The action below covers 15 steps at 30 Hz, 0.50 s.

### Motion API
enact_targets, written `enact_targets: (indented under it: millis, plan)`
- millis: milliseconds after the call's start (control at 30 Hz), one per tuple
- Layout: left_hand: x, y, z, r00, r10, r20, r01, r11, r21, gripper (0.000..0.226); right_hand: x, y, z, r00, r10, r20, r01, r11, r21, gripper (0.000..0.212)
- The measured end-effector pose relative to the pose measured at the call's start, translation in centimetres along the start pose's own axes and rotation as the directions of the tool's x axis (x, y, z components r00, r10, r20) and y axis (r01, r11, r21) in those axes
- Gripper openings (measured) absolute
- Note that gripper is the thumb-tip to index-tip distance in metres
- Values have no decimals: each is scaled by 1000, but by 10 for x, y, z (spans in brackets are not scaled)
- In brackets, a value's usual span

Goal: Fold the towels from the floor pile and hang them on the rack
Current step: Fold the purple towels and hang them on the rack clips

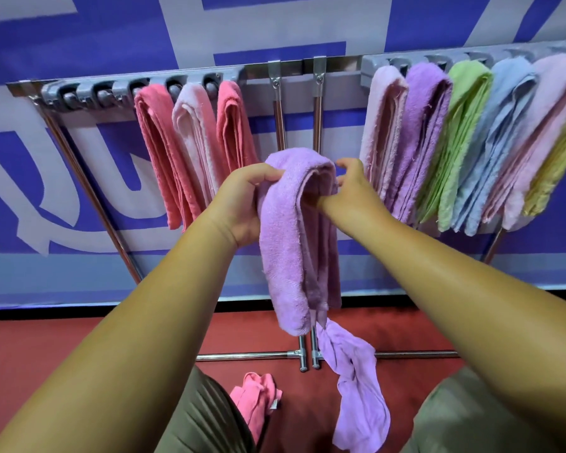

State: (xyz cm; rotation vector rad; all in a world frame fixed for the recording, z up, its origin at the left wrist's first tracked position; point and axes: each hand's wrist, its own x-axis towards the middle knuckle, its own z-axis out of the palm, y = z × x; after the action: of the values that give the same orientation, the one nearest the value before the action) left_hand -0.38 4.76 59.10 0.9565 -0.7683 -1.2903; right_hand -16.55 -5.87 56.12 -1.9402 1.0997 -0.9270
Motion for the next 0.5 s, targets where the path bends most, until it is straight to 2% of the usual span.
enact_targets:
  millis: [33, 100, 167, 200, 367, 500]
  plan:
    - [-2, 1, 2, 999, 2, 35, -1, 1000, -24, 37, 2, -5, -1, 1000, -21, 6, 21, 1000, 15, 106]
    - [-3, 2, 2, 997, 18, 76, -14, 998, -62, 38, 5, -9, 0, 1000, -30, 4, 30, 999, -21, 69]
    - [-5, 4, 0, 996, 33, 81, -27, 997, -75, 41, 7, -9, 2, 999, -40, -10, 38, 990, -138, 31]
    - [-7, 4, -1, 996, 37, 80, -31, 996, -80, 42, 8, -9, 2, 998, -65, -25, 59, 979, -193, 21]
    - [-18, 6, -14, 998, -11, 64, 12, 1000, -23, 38, 6, -11, -7, 992, -110, -64, 90, 963, -255, 18]
    - [-15, -4, -45, 997, -63, -52, 72, 978, 197, 41, 5, -24, -17, 974, -220, -52, 190, 922, -338, 31]
